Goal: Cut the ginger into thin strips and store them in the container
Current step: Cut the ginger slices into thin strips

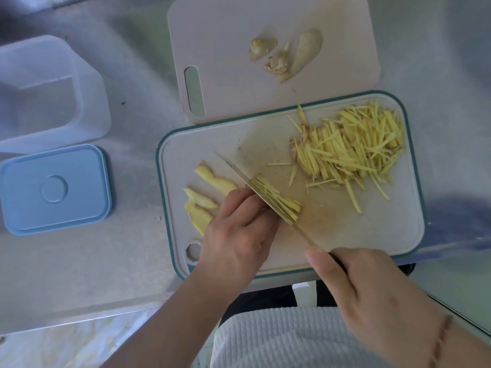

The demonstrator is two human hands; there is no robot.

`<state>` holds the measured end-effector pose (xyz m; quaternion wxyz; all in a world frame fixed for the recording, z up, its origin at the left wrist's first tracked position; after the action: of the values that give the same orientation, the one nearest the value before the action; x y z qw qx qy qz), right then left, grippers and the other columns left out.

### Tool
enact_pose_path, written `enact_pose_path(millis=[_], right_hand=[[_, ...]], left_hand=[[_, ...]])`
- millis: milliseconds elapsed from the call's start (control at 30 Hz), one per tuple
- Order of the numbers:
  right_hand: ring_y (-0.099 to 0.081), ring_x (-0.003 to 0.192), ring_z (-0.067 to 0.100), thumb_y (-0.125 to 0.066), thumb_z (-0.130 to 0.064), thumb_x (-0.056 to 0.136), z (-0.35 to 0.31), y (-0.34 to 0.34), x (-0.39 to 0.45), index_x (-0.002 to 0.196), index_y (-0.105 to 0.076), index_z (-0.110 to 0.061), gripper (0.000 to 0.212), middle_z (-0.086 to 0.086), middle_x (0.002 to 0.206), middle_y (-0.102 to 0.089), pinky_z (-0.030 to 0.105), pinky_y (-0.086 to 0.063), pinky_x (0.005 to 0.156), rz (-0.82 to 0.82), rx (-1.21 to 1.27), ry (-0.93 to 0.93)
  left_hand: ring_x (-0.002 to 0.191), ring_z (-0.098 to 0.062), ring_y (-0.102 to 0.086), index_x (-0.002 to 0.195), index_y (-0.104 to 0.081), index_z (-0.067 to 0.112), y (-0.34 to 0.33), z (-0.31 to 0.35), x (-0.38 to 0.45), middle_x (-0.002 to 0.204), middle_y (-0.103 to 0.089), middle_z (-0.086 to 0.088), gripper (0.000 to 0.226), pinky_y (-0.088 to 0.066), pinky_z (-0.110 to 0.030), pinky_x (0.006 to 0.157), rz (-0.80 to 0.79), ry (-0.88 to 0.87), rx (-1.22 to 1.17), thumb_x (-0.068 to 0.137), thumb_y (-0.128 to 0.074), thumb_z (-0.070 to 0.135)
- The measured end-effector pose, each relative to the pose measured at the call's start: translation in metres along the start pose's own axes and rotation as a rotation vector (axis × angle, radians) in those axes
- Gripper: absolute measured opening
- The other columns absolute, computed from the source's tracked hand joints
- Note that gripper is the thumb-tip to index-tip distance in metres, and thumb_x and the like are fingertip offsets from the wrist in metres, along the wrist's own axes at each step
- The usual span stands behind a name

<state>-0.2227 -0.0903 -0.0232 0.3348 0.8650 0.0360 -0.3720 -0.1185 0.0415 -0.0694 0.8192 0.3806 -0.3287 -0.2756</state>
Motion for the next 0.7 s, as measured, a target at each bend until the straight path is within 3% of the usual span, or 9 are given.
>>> enact_pose_path(millis=[167,233,333,400,500,567,700], right_hand=[[-0.038,0.04,0.013,0.005,-0.08,0.077,-0.009,-0.004,0.02,0.051,-0.033,-0.021,0.075,-0.001,0.039,-0.034,0.022,-0.035,0.045,-0.015,-0.026,0.022],[-0.035,0.037,0.012,-0.003,-0.075,0.078,-0.018,-0.003,0.031,0.052,-0.035,-0.019,0.07,-0.002,0.038,-0.032,0.023,-0.035,0.044,-0.016,0.0,0.05],[-0.035,0.038,0.014,-0.008,-0.072,0.08,-0.018,-0.001,0.024,0.052,-0.034,-0.02,0.065,-0.001,0.038,-0.032,0.023,-0.034,0.044,-0.01,0.022,0.058],[-0.036,0.039,0.016,-0.006,-0.076,0.083,-0.007,-0.001,0.009,0.051,-0.034,-0.021,0.069,-0.001,0.039,-0.035,0.022,-0.035,0.045,0.003,0.025,0.007],[-0.04,0.044,0.015,0.0,-0.084,0.07,0.002,-0.003,0.0,0.051,-0.033,-0.02,0.075,-0.01,0.045,-0.045,0.02,-0.034,0.046,-0.023,0.008,-0.024],[-0.037,0.043,0.014,0.003,-0.083,0.073,-0.003,-0.005,0.012,0.051,-0.03,-0.02,0.074,-0.007,0.043,-0.042,0.022,-0.035,0.046,-0.028,0.0,0.013],[-0.032,0.038,0.013,-0.01,-0.072,0.082,-0.021,-0.003,0.03,0.051,-0.031,-0.02,0.064,-0.002,0.039,-0.032,0.025,-0.033,0.044,-0.017,0.064,0.074]], left_hand=[[0.094,-0.029,-0.066,0.088,-0.079,0.003,-0.001,0.0,-0.002,0.093,-0.073,-0.006,0.009,-0.053,-0.029,0.083,-0.004,-0.021,0.016,0.09,-0.072,-0.002],[0.09,-0.029,-0.066,0.083,-0.077,0.003,-0.001,-0.001,-0.001,0.089,-0.072,-0.006,0.01,-0.053,-0.029,0.081,0.003,-0.038,0.017,0.088,-0.073,-0.004],[0.088,-0.028,-0.065,0.081,-0.077,0.004,0.0,-0.002,0.001,0.087,-0.072,-0.005,0.011,-0.053,-0.03,0.078,0.006,-0.034,0.01,0.09,-0.072,-0.001],[0.09,-0.027,-0.065,0.084,-0.079,0.005,0.001,-0.003,0.002,0.09,-0.072,-0.004,0.012,-0.051,-0.027,0.081,-0.002,-0.019,0.013,0.093,-0.071,0.003],[0.091,-0.025,-0.063,0.086,-0.079,0.005,0.0,-0.002,0.001,0.091,-0.073,-0.004,0.012,-0.049,-0.024,0.084,-0.005,-0.01,0.019,0.094,-0.07,0.004],[0.091,-0.025,-0.063,0.085,-0.079,0.005,-0.001,-0.001,0.0,0.09,-0.073,-0.004,0.014,-0.05,-0.025,0.082,0.003,-0.001,0.012,0.094,-0.069,0.004],[0.087,-0.027,-0.064,0.08,-0.077,0.005,0.0,-0.002,0.0,0.086,-0.071,-0.005,0.018,-0.052,-0.029,0.077,0.014,-0.002,-0.006,0.095,-0.068,0.004]])
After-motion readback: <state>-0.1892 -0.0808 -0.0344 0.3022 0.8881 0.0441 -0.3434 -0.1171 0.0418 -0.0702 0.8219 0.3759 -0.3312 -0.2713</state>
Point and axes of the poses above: each hand's wrist, its own x-axis towards the middle knuckle, its own y-axis out of the back of the hand, z = x × y, the point moved 4 cm from there along x, towards the middle knuckle
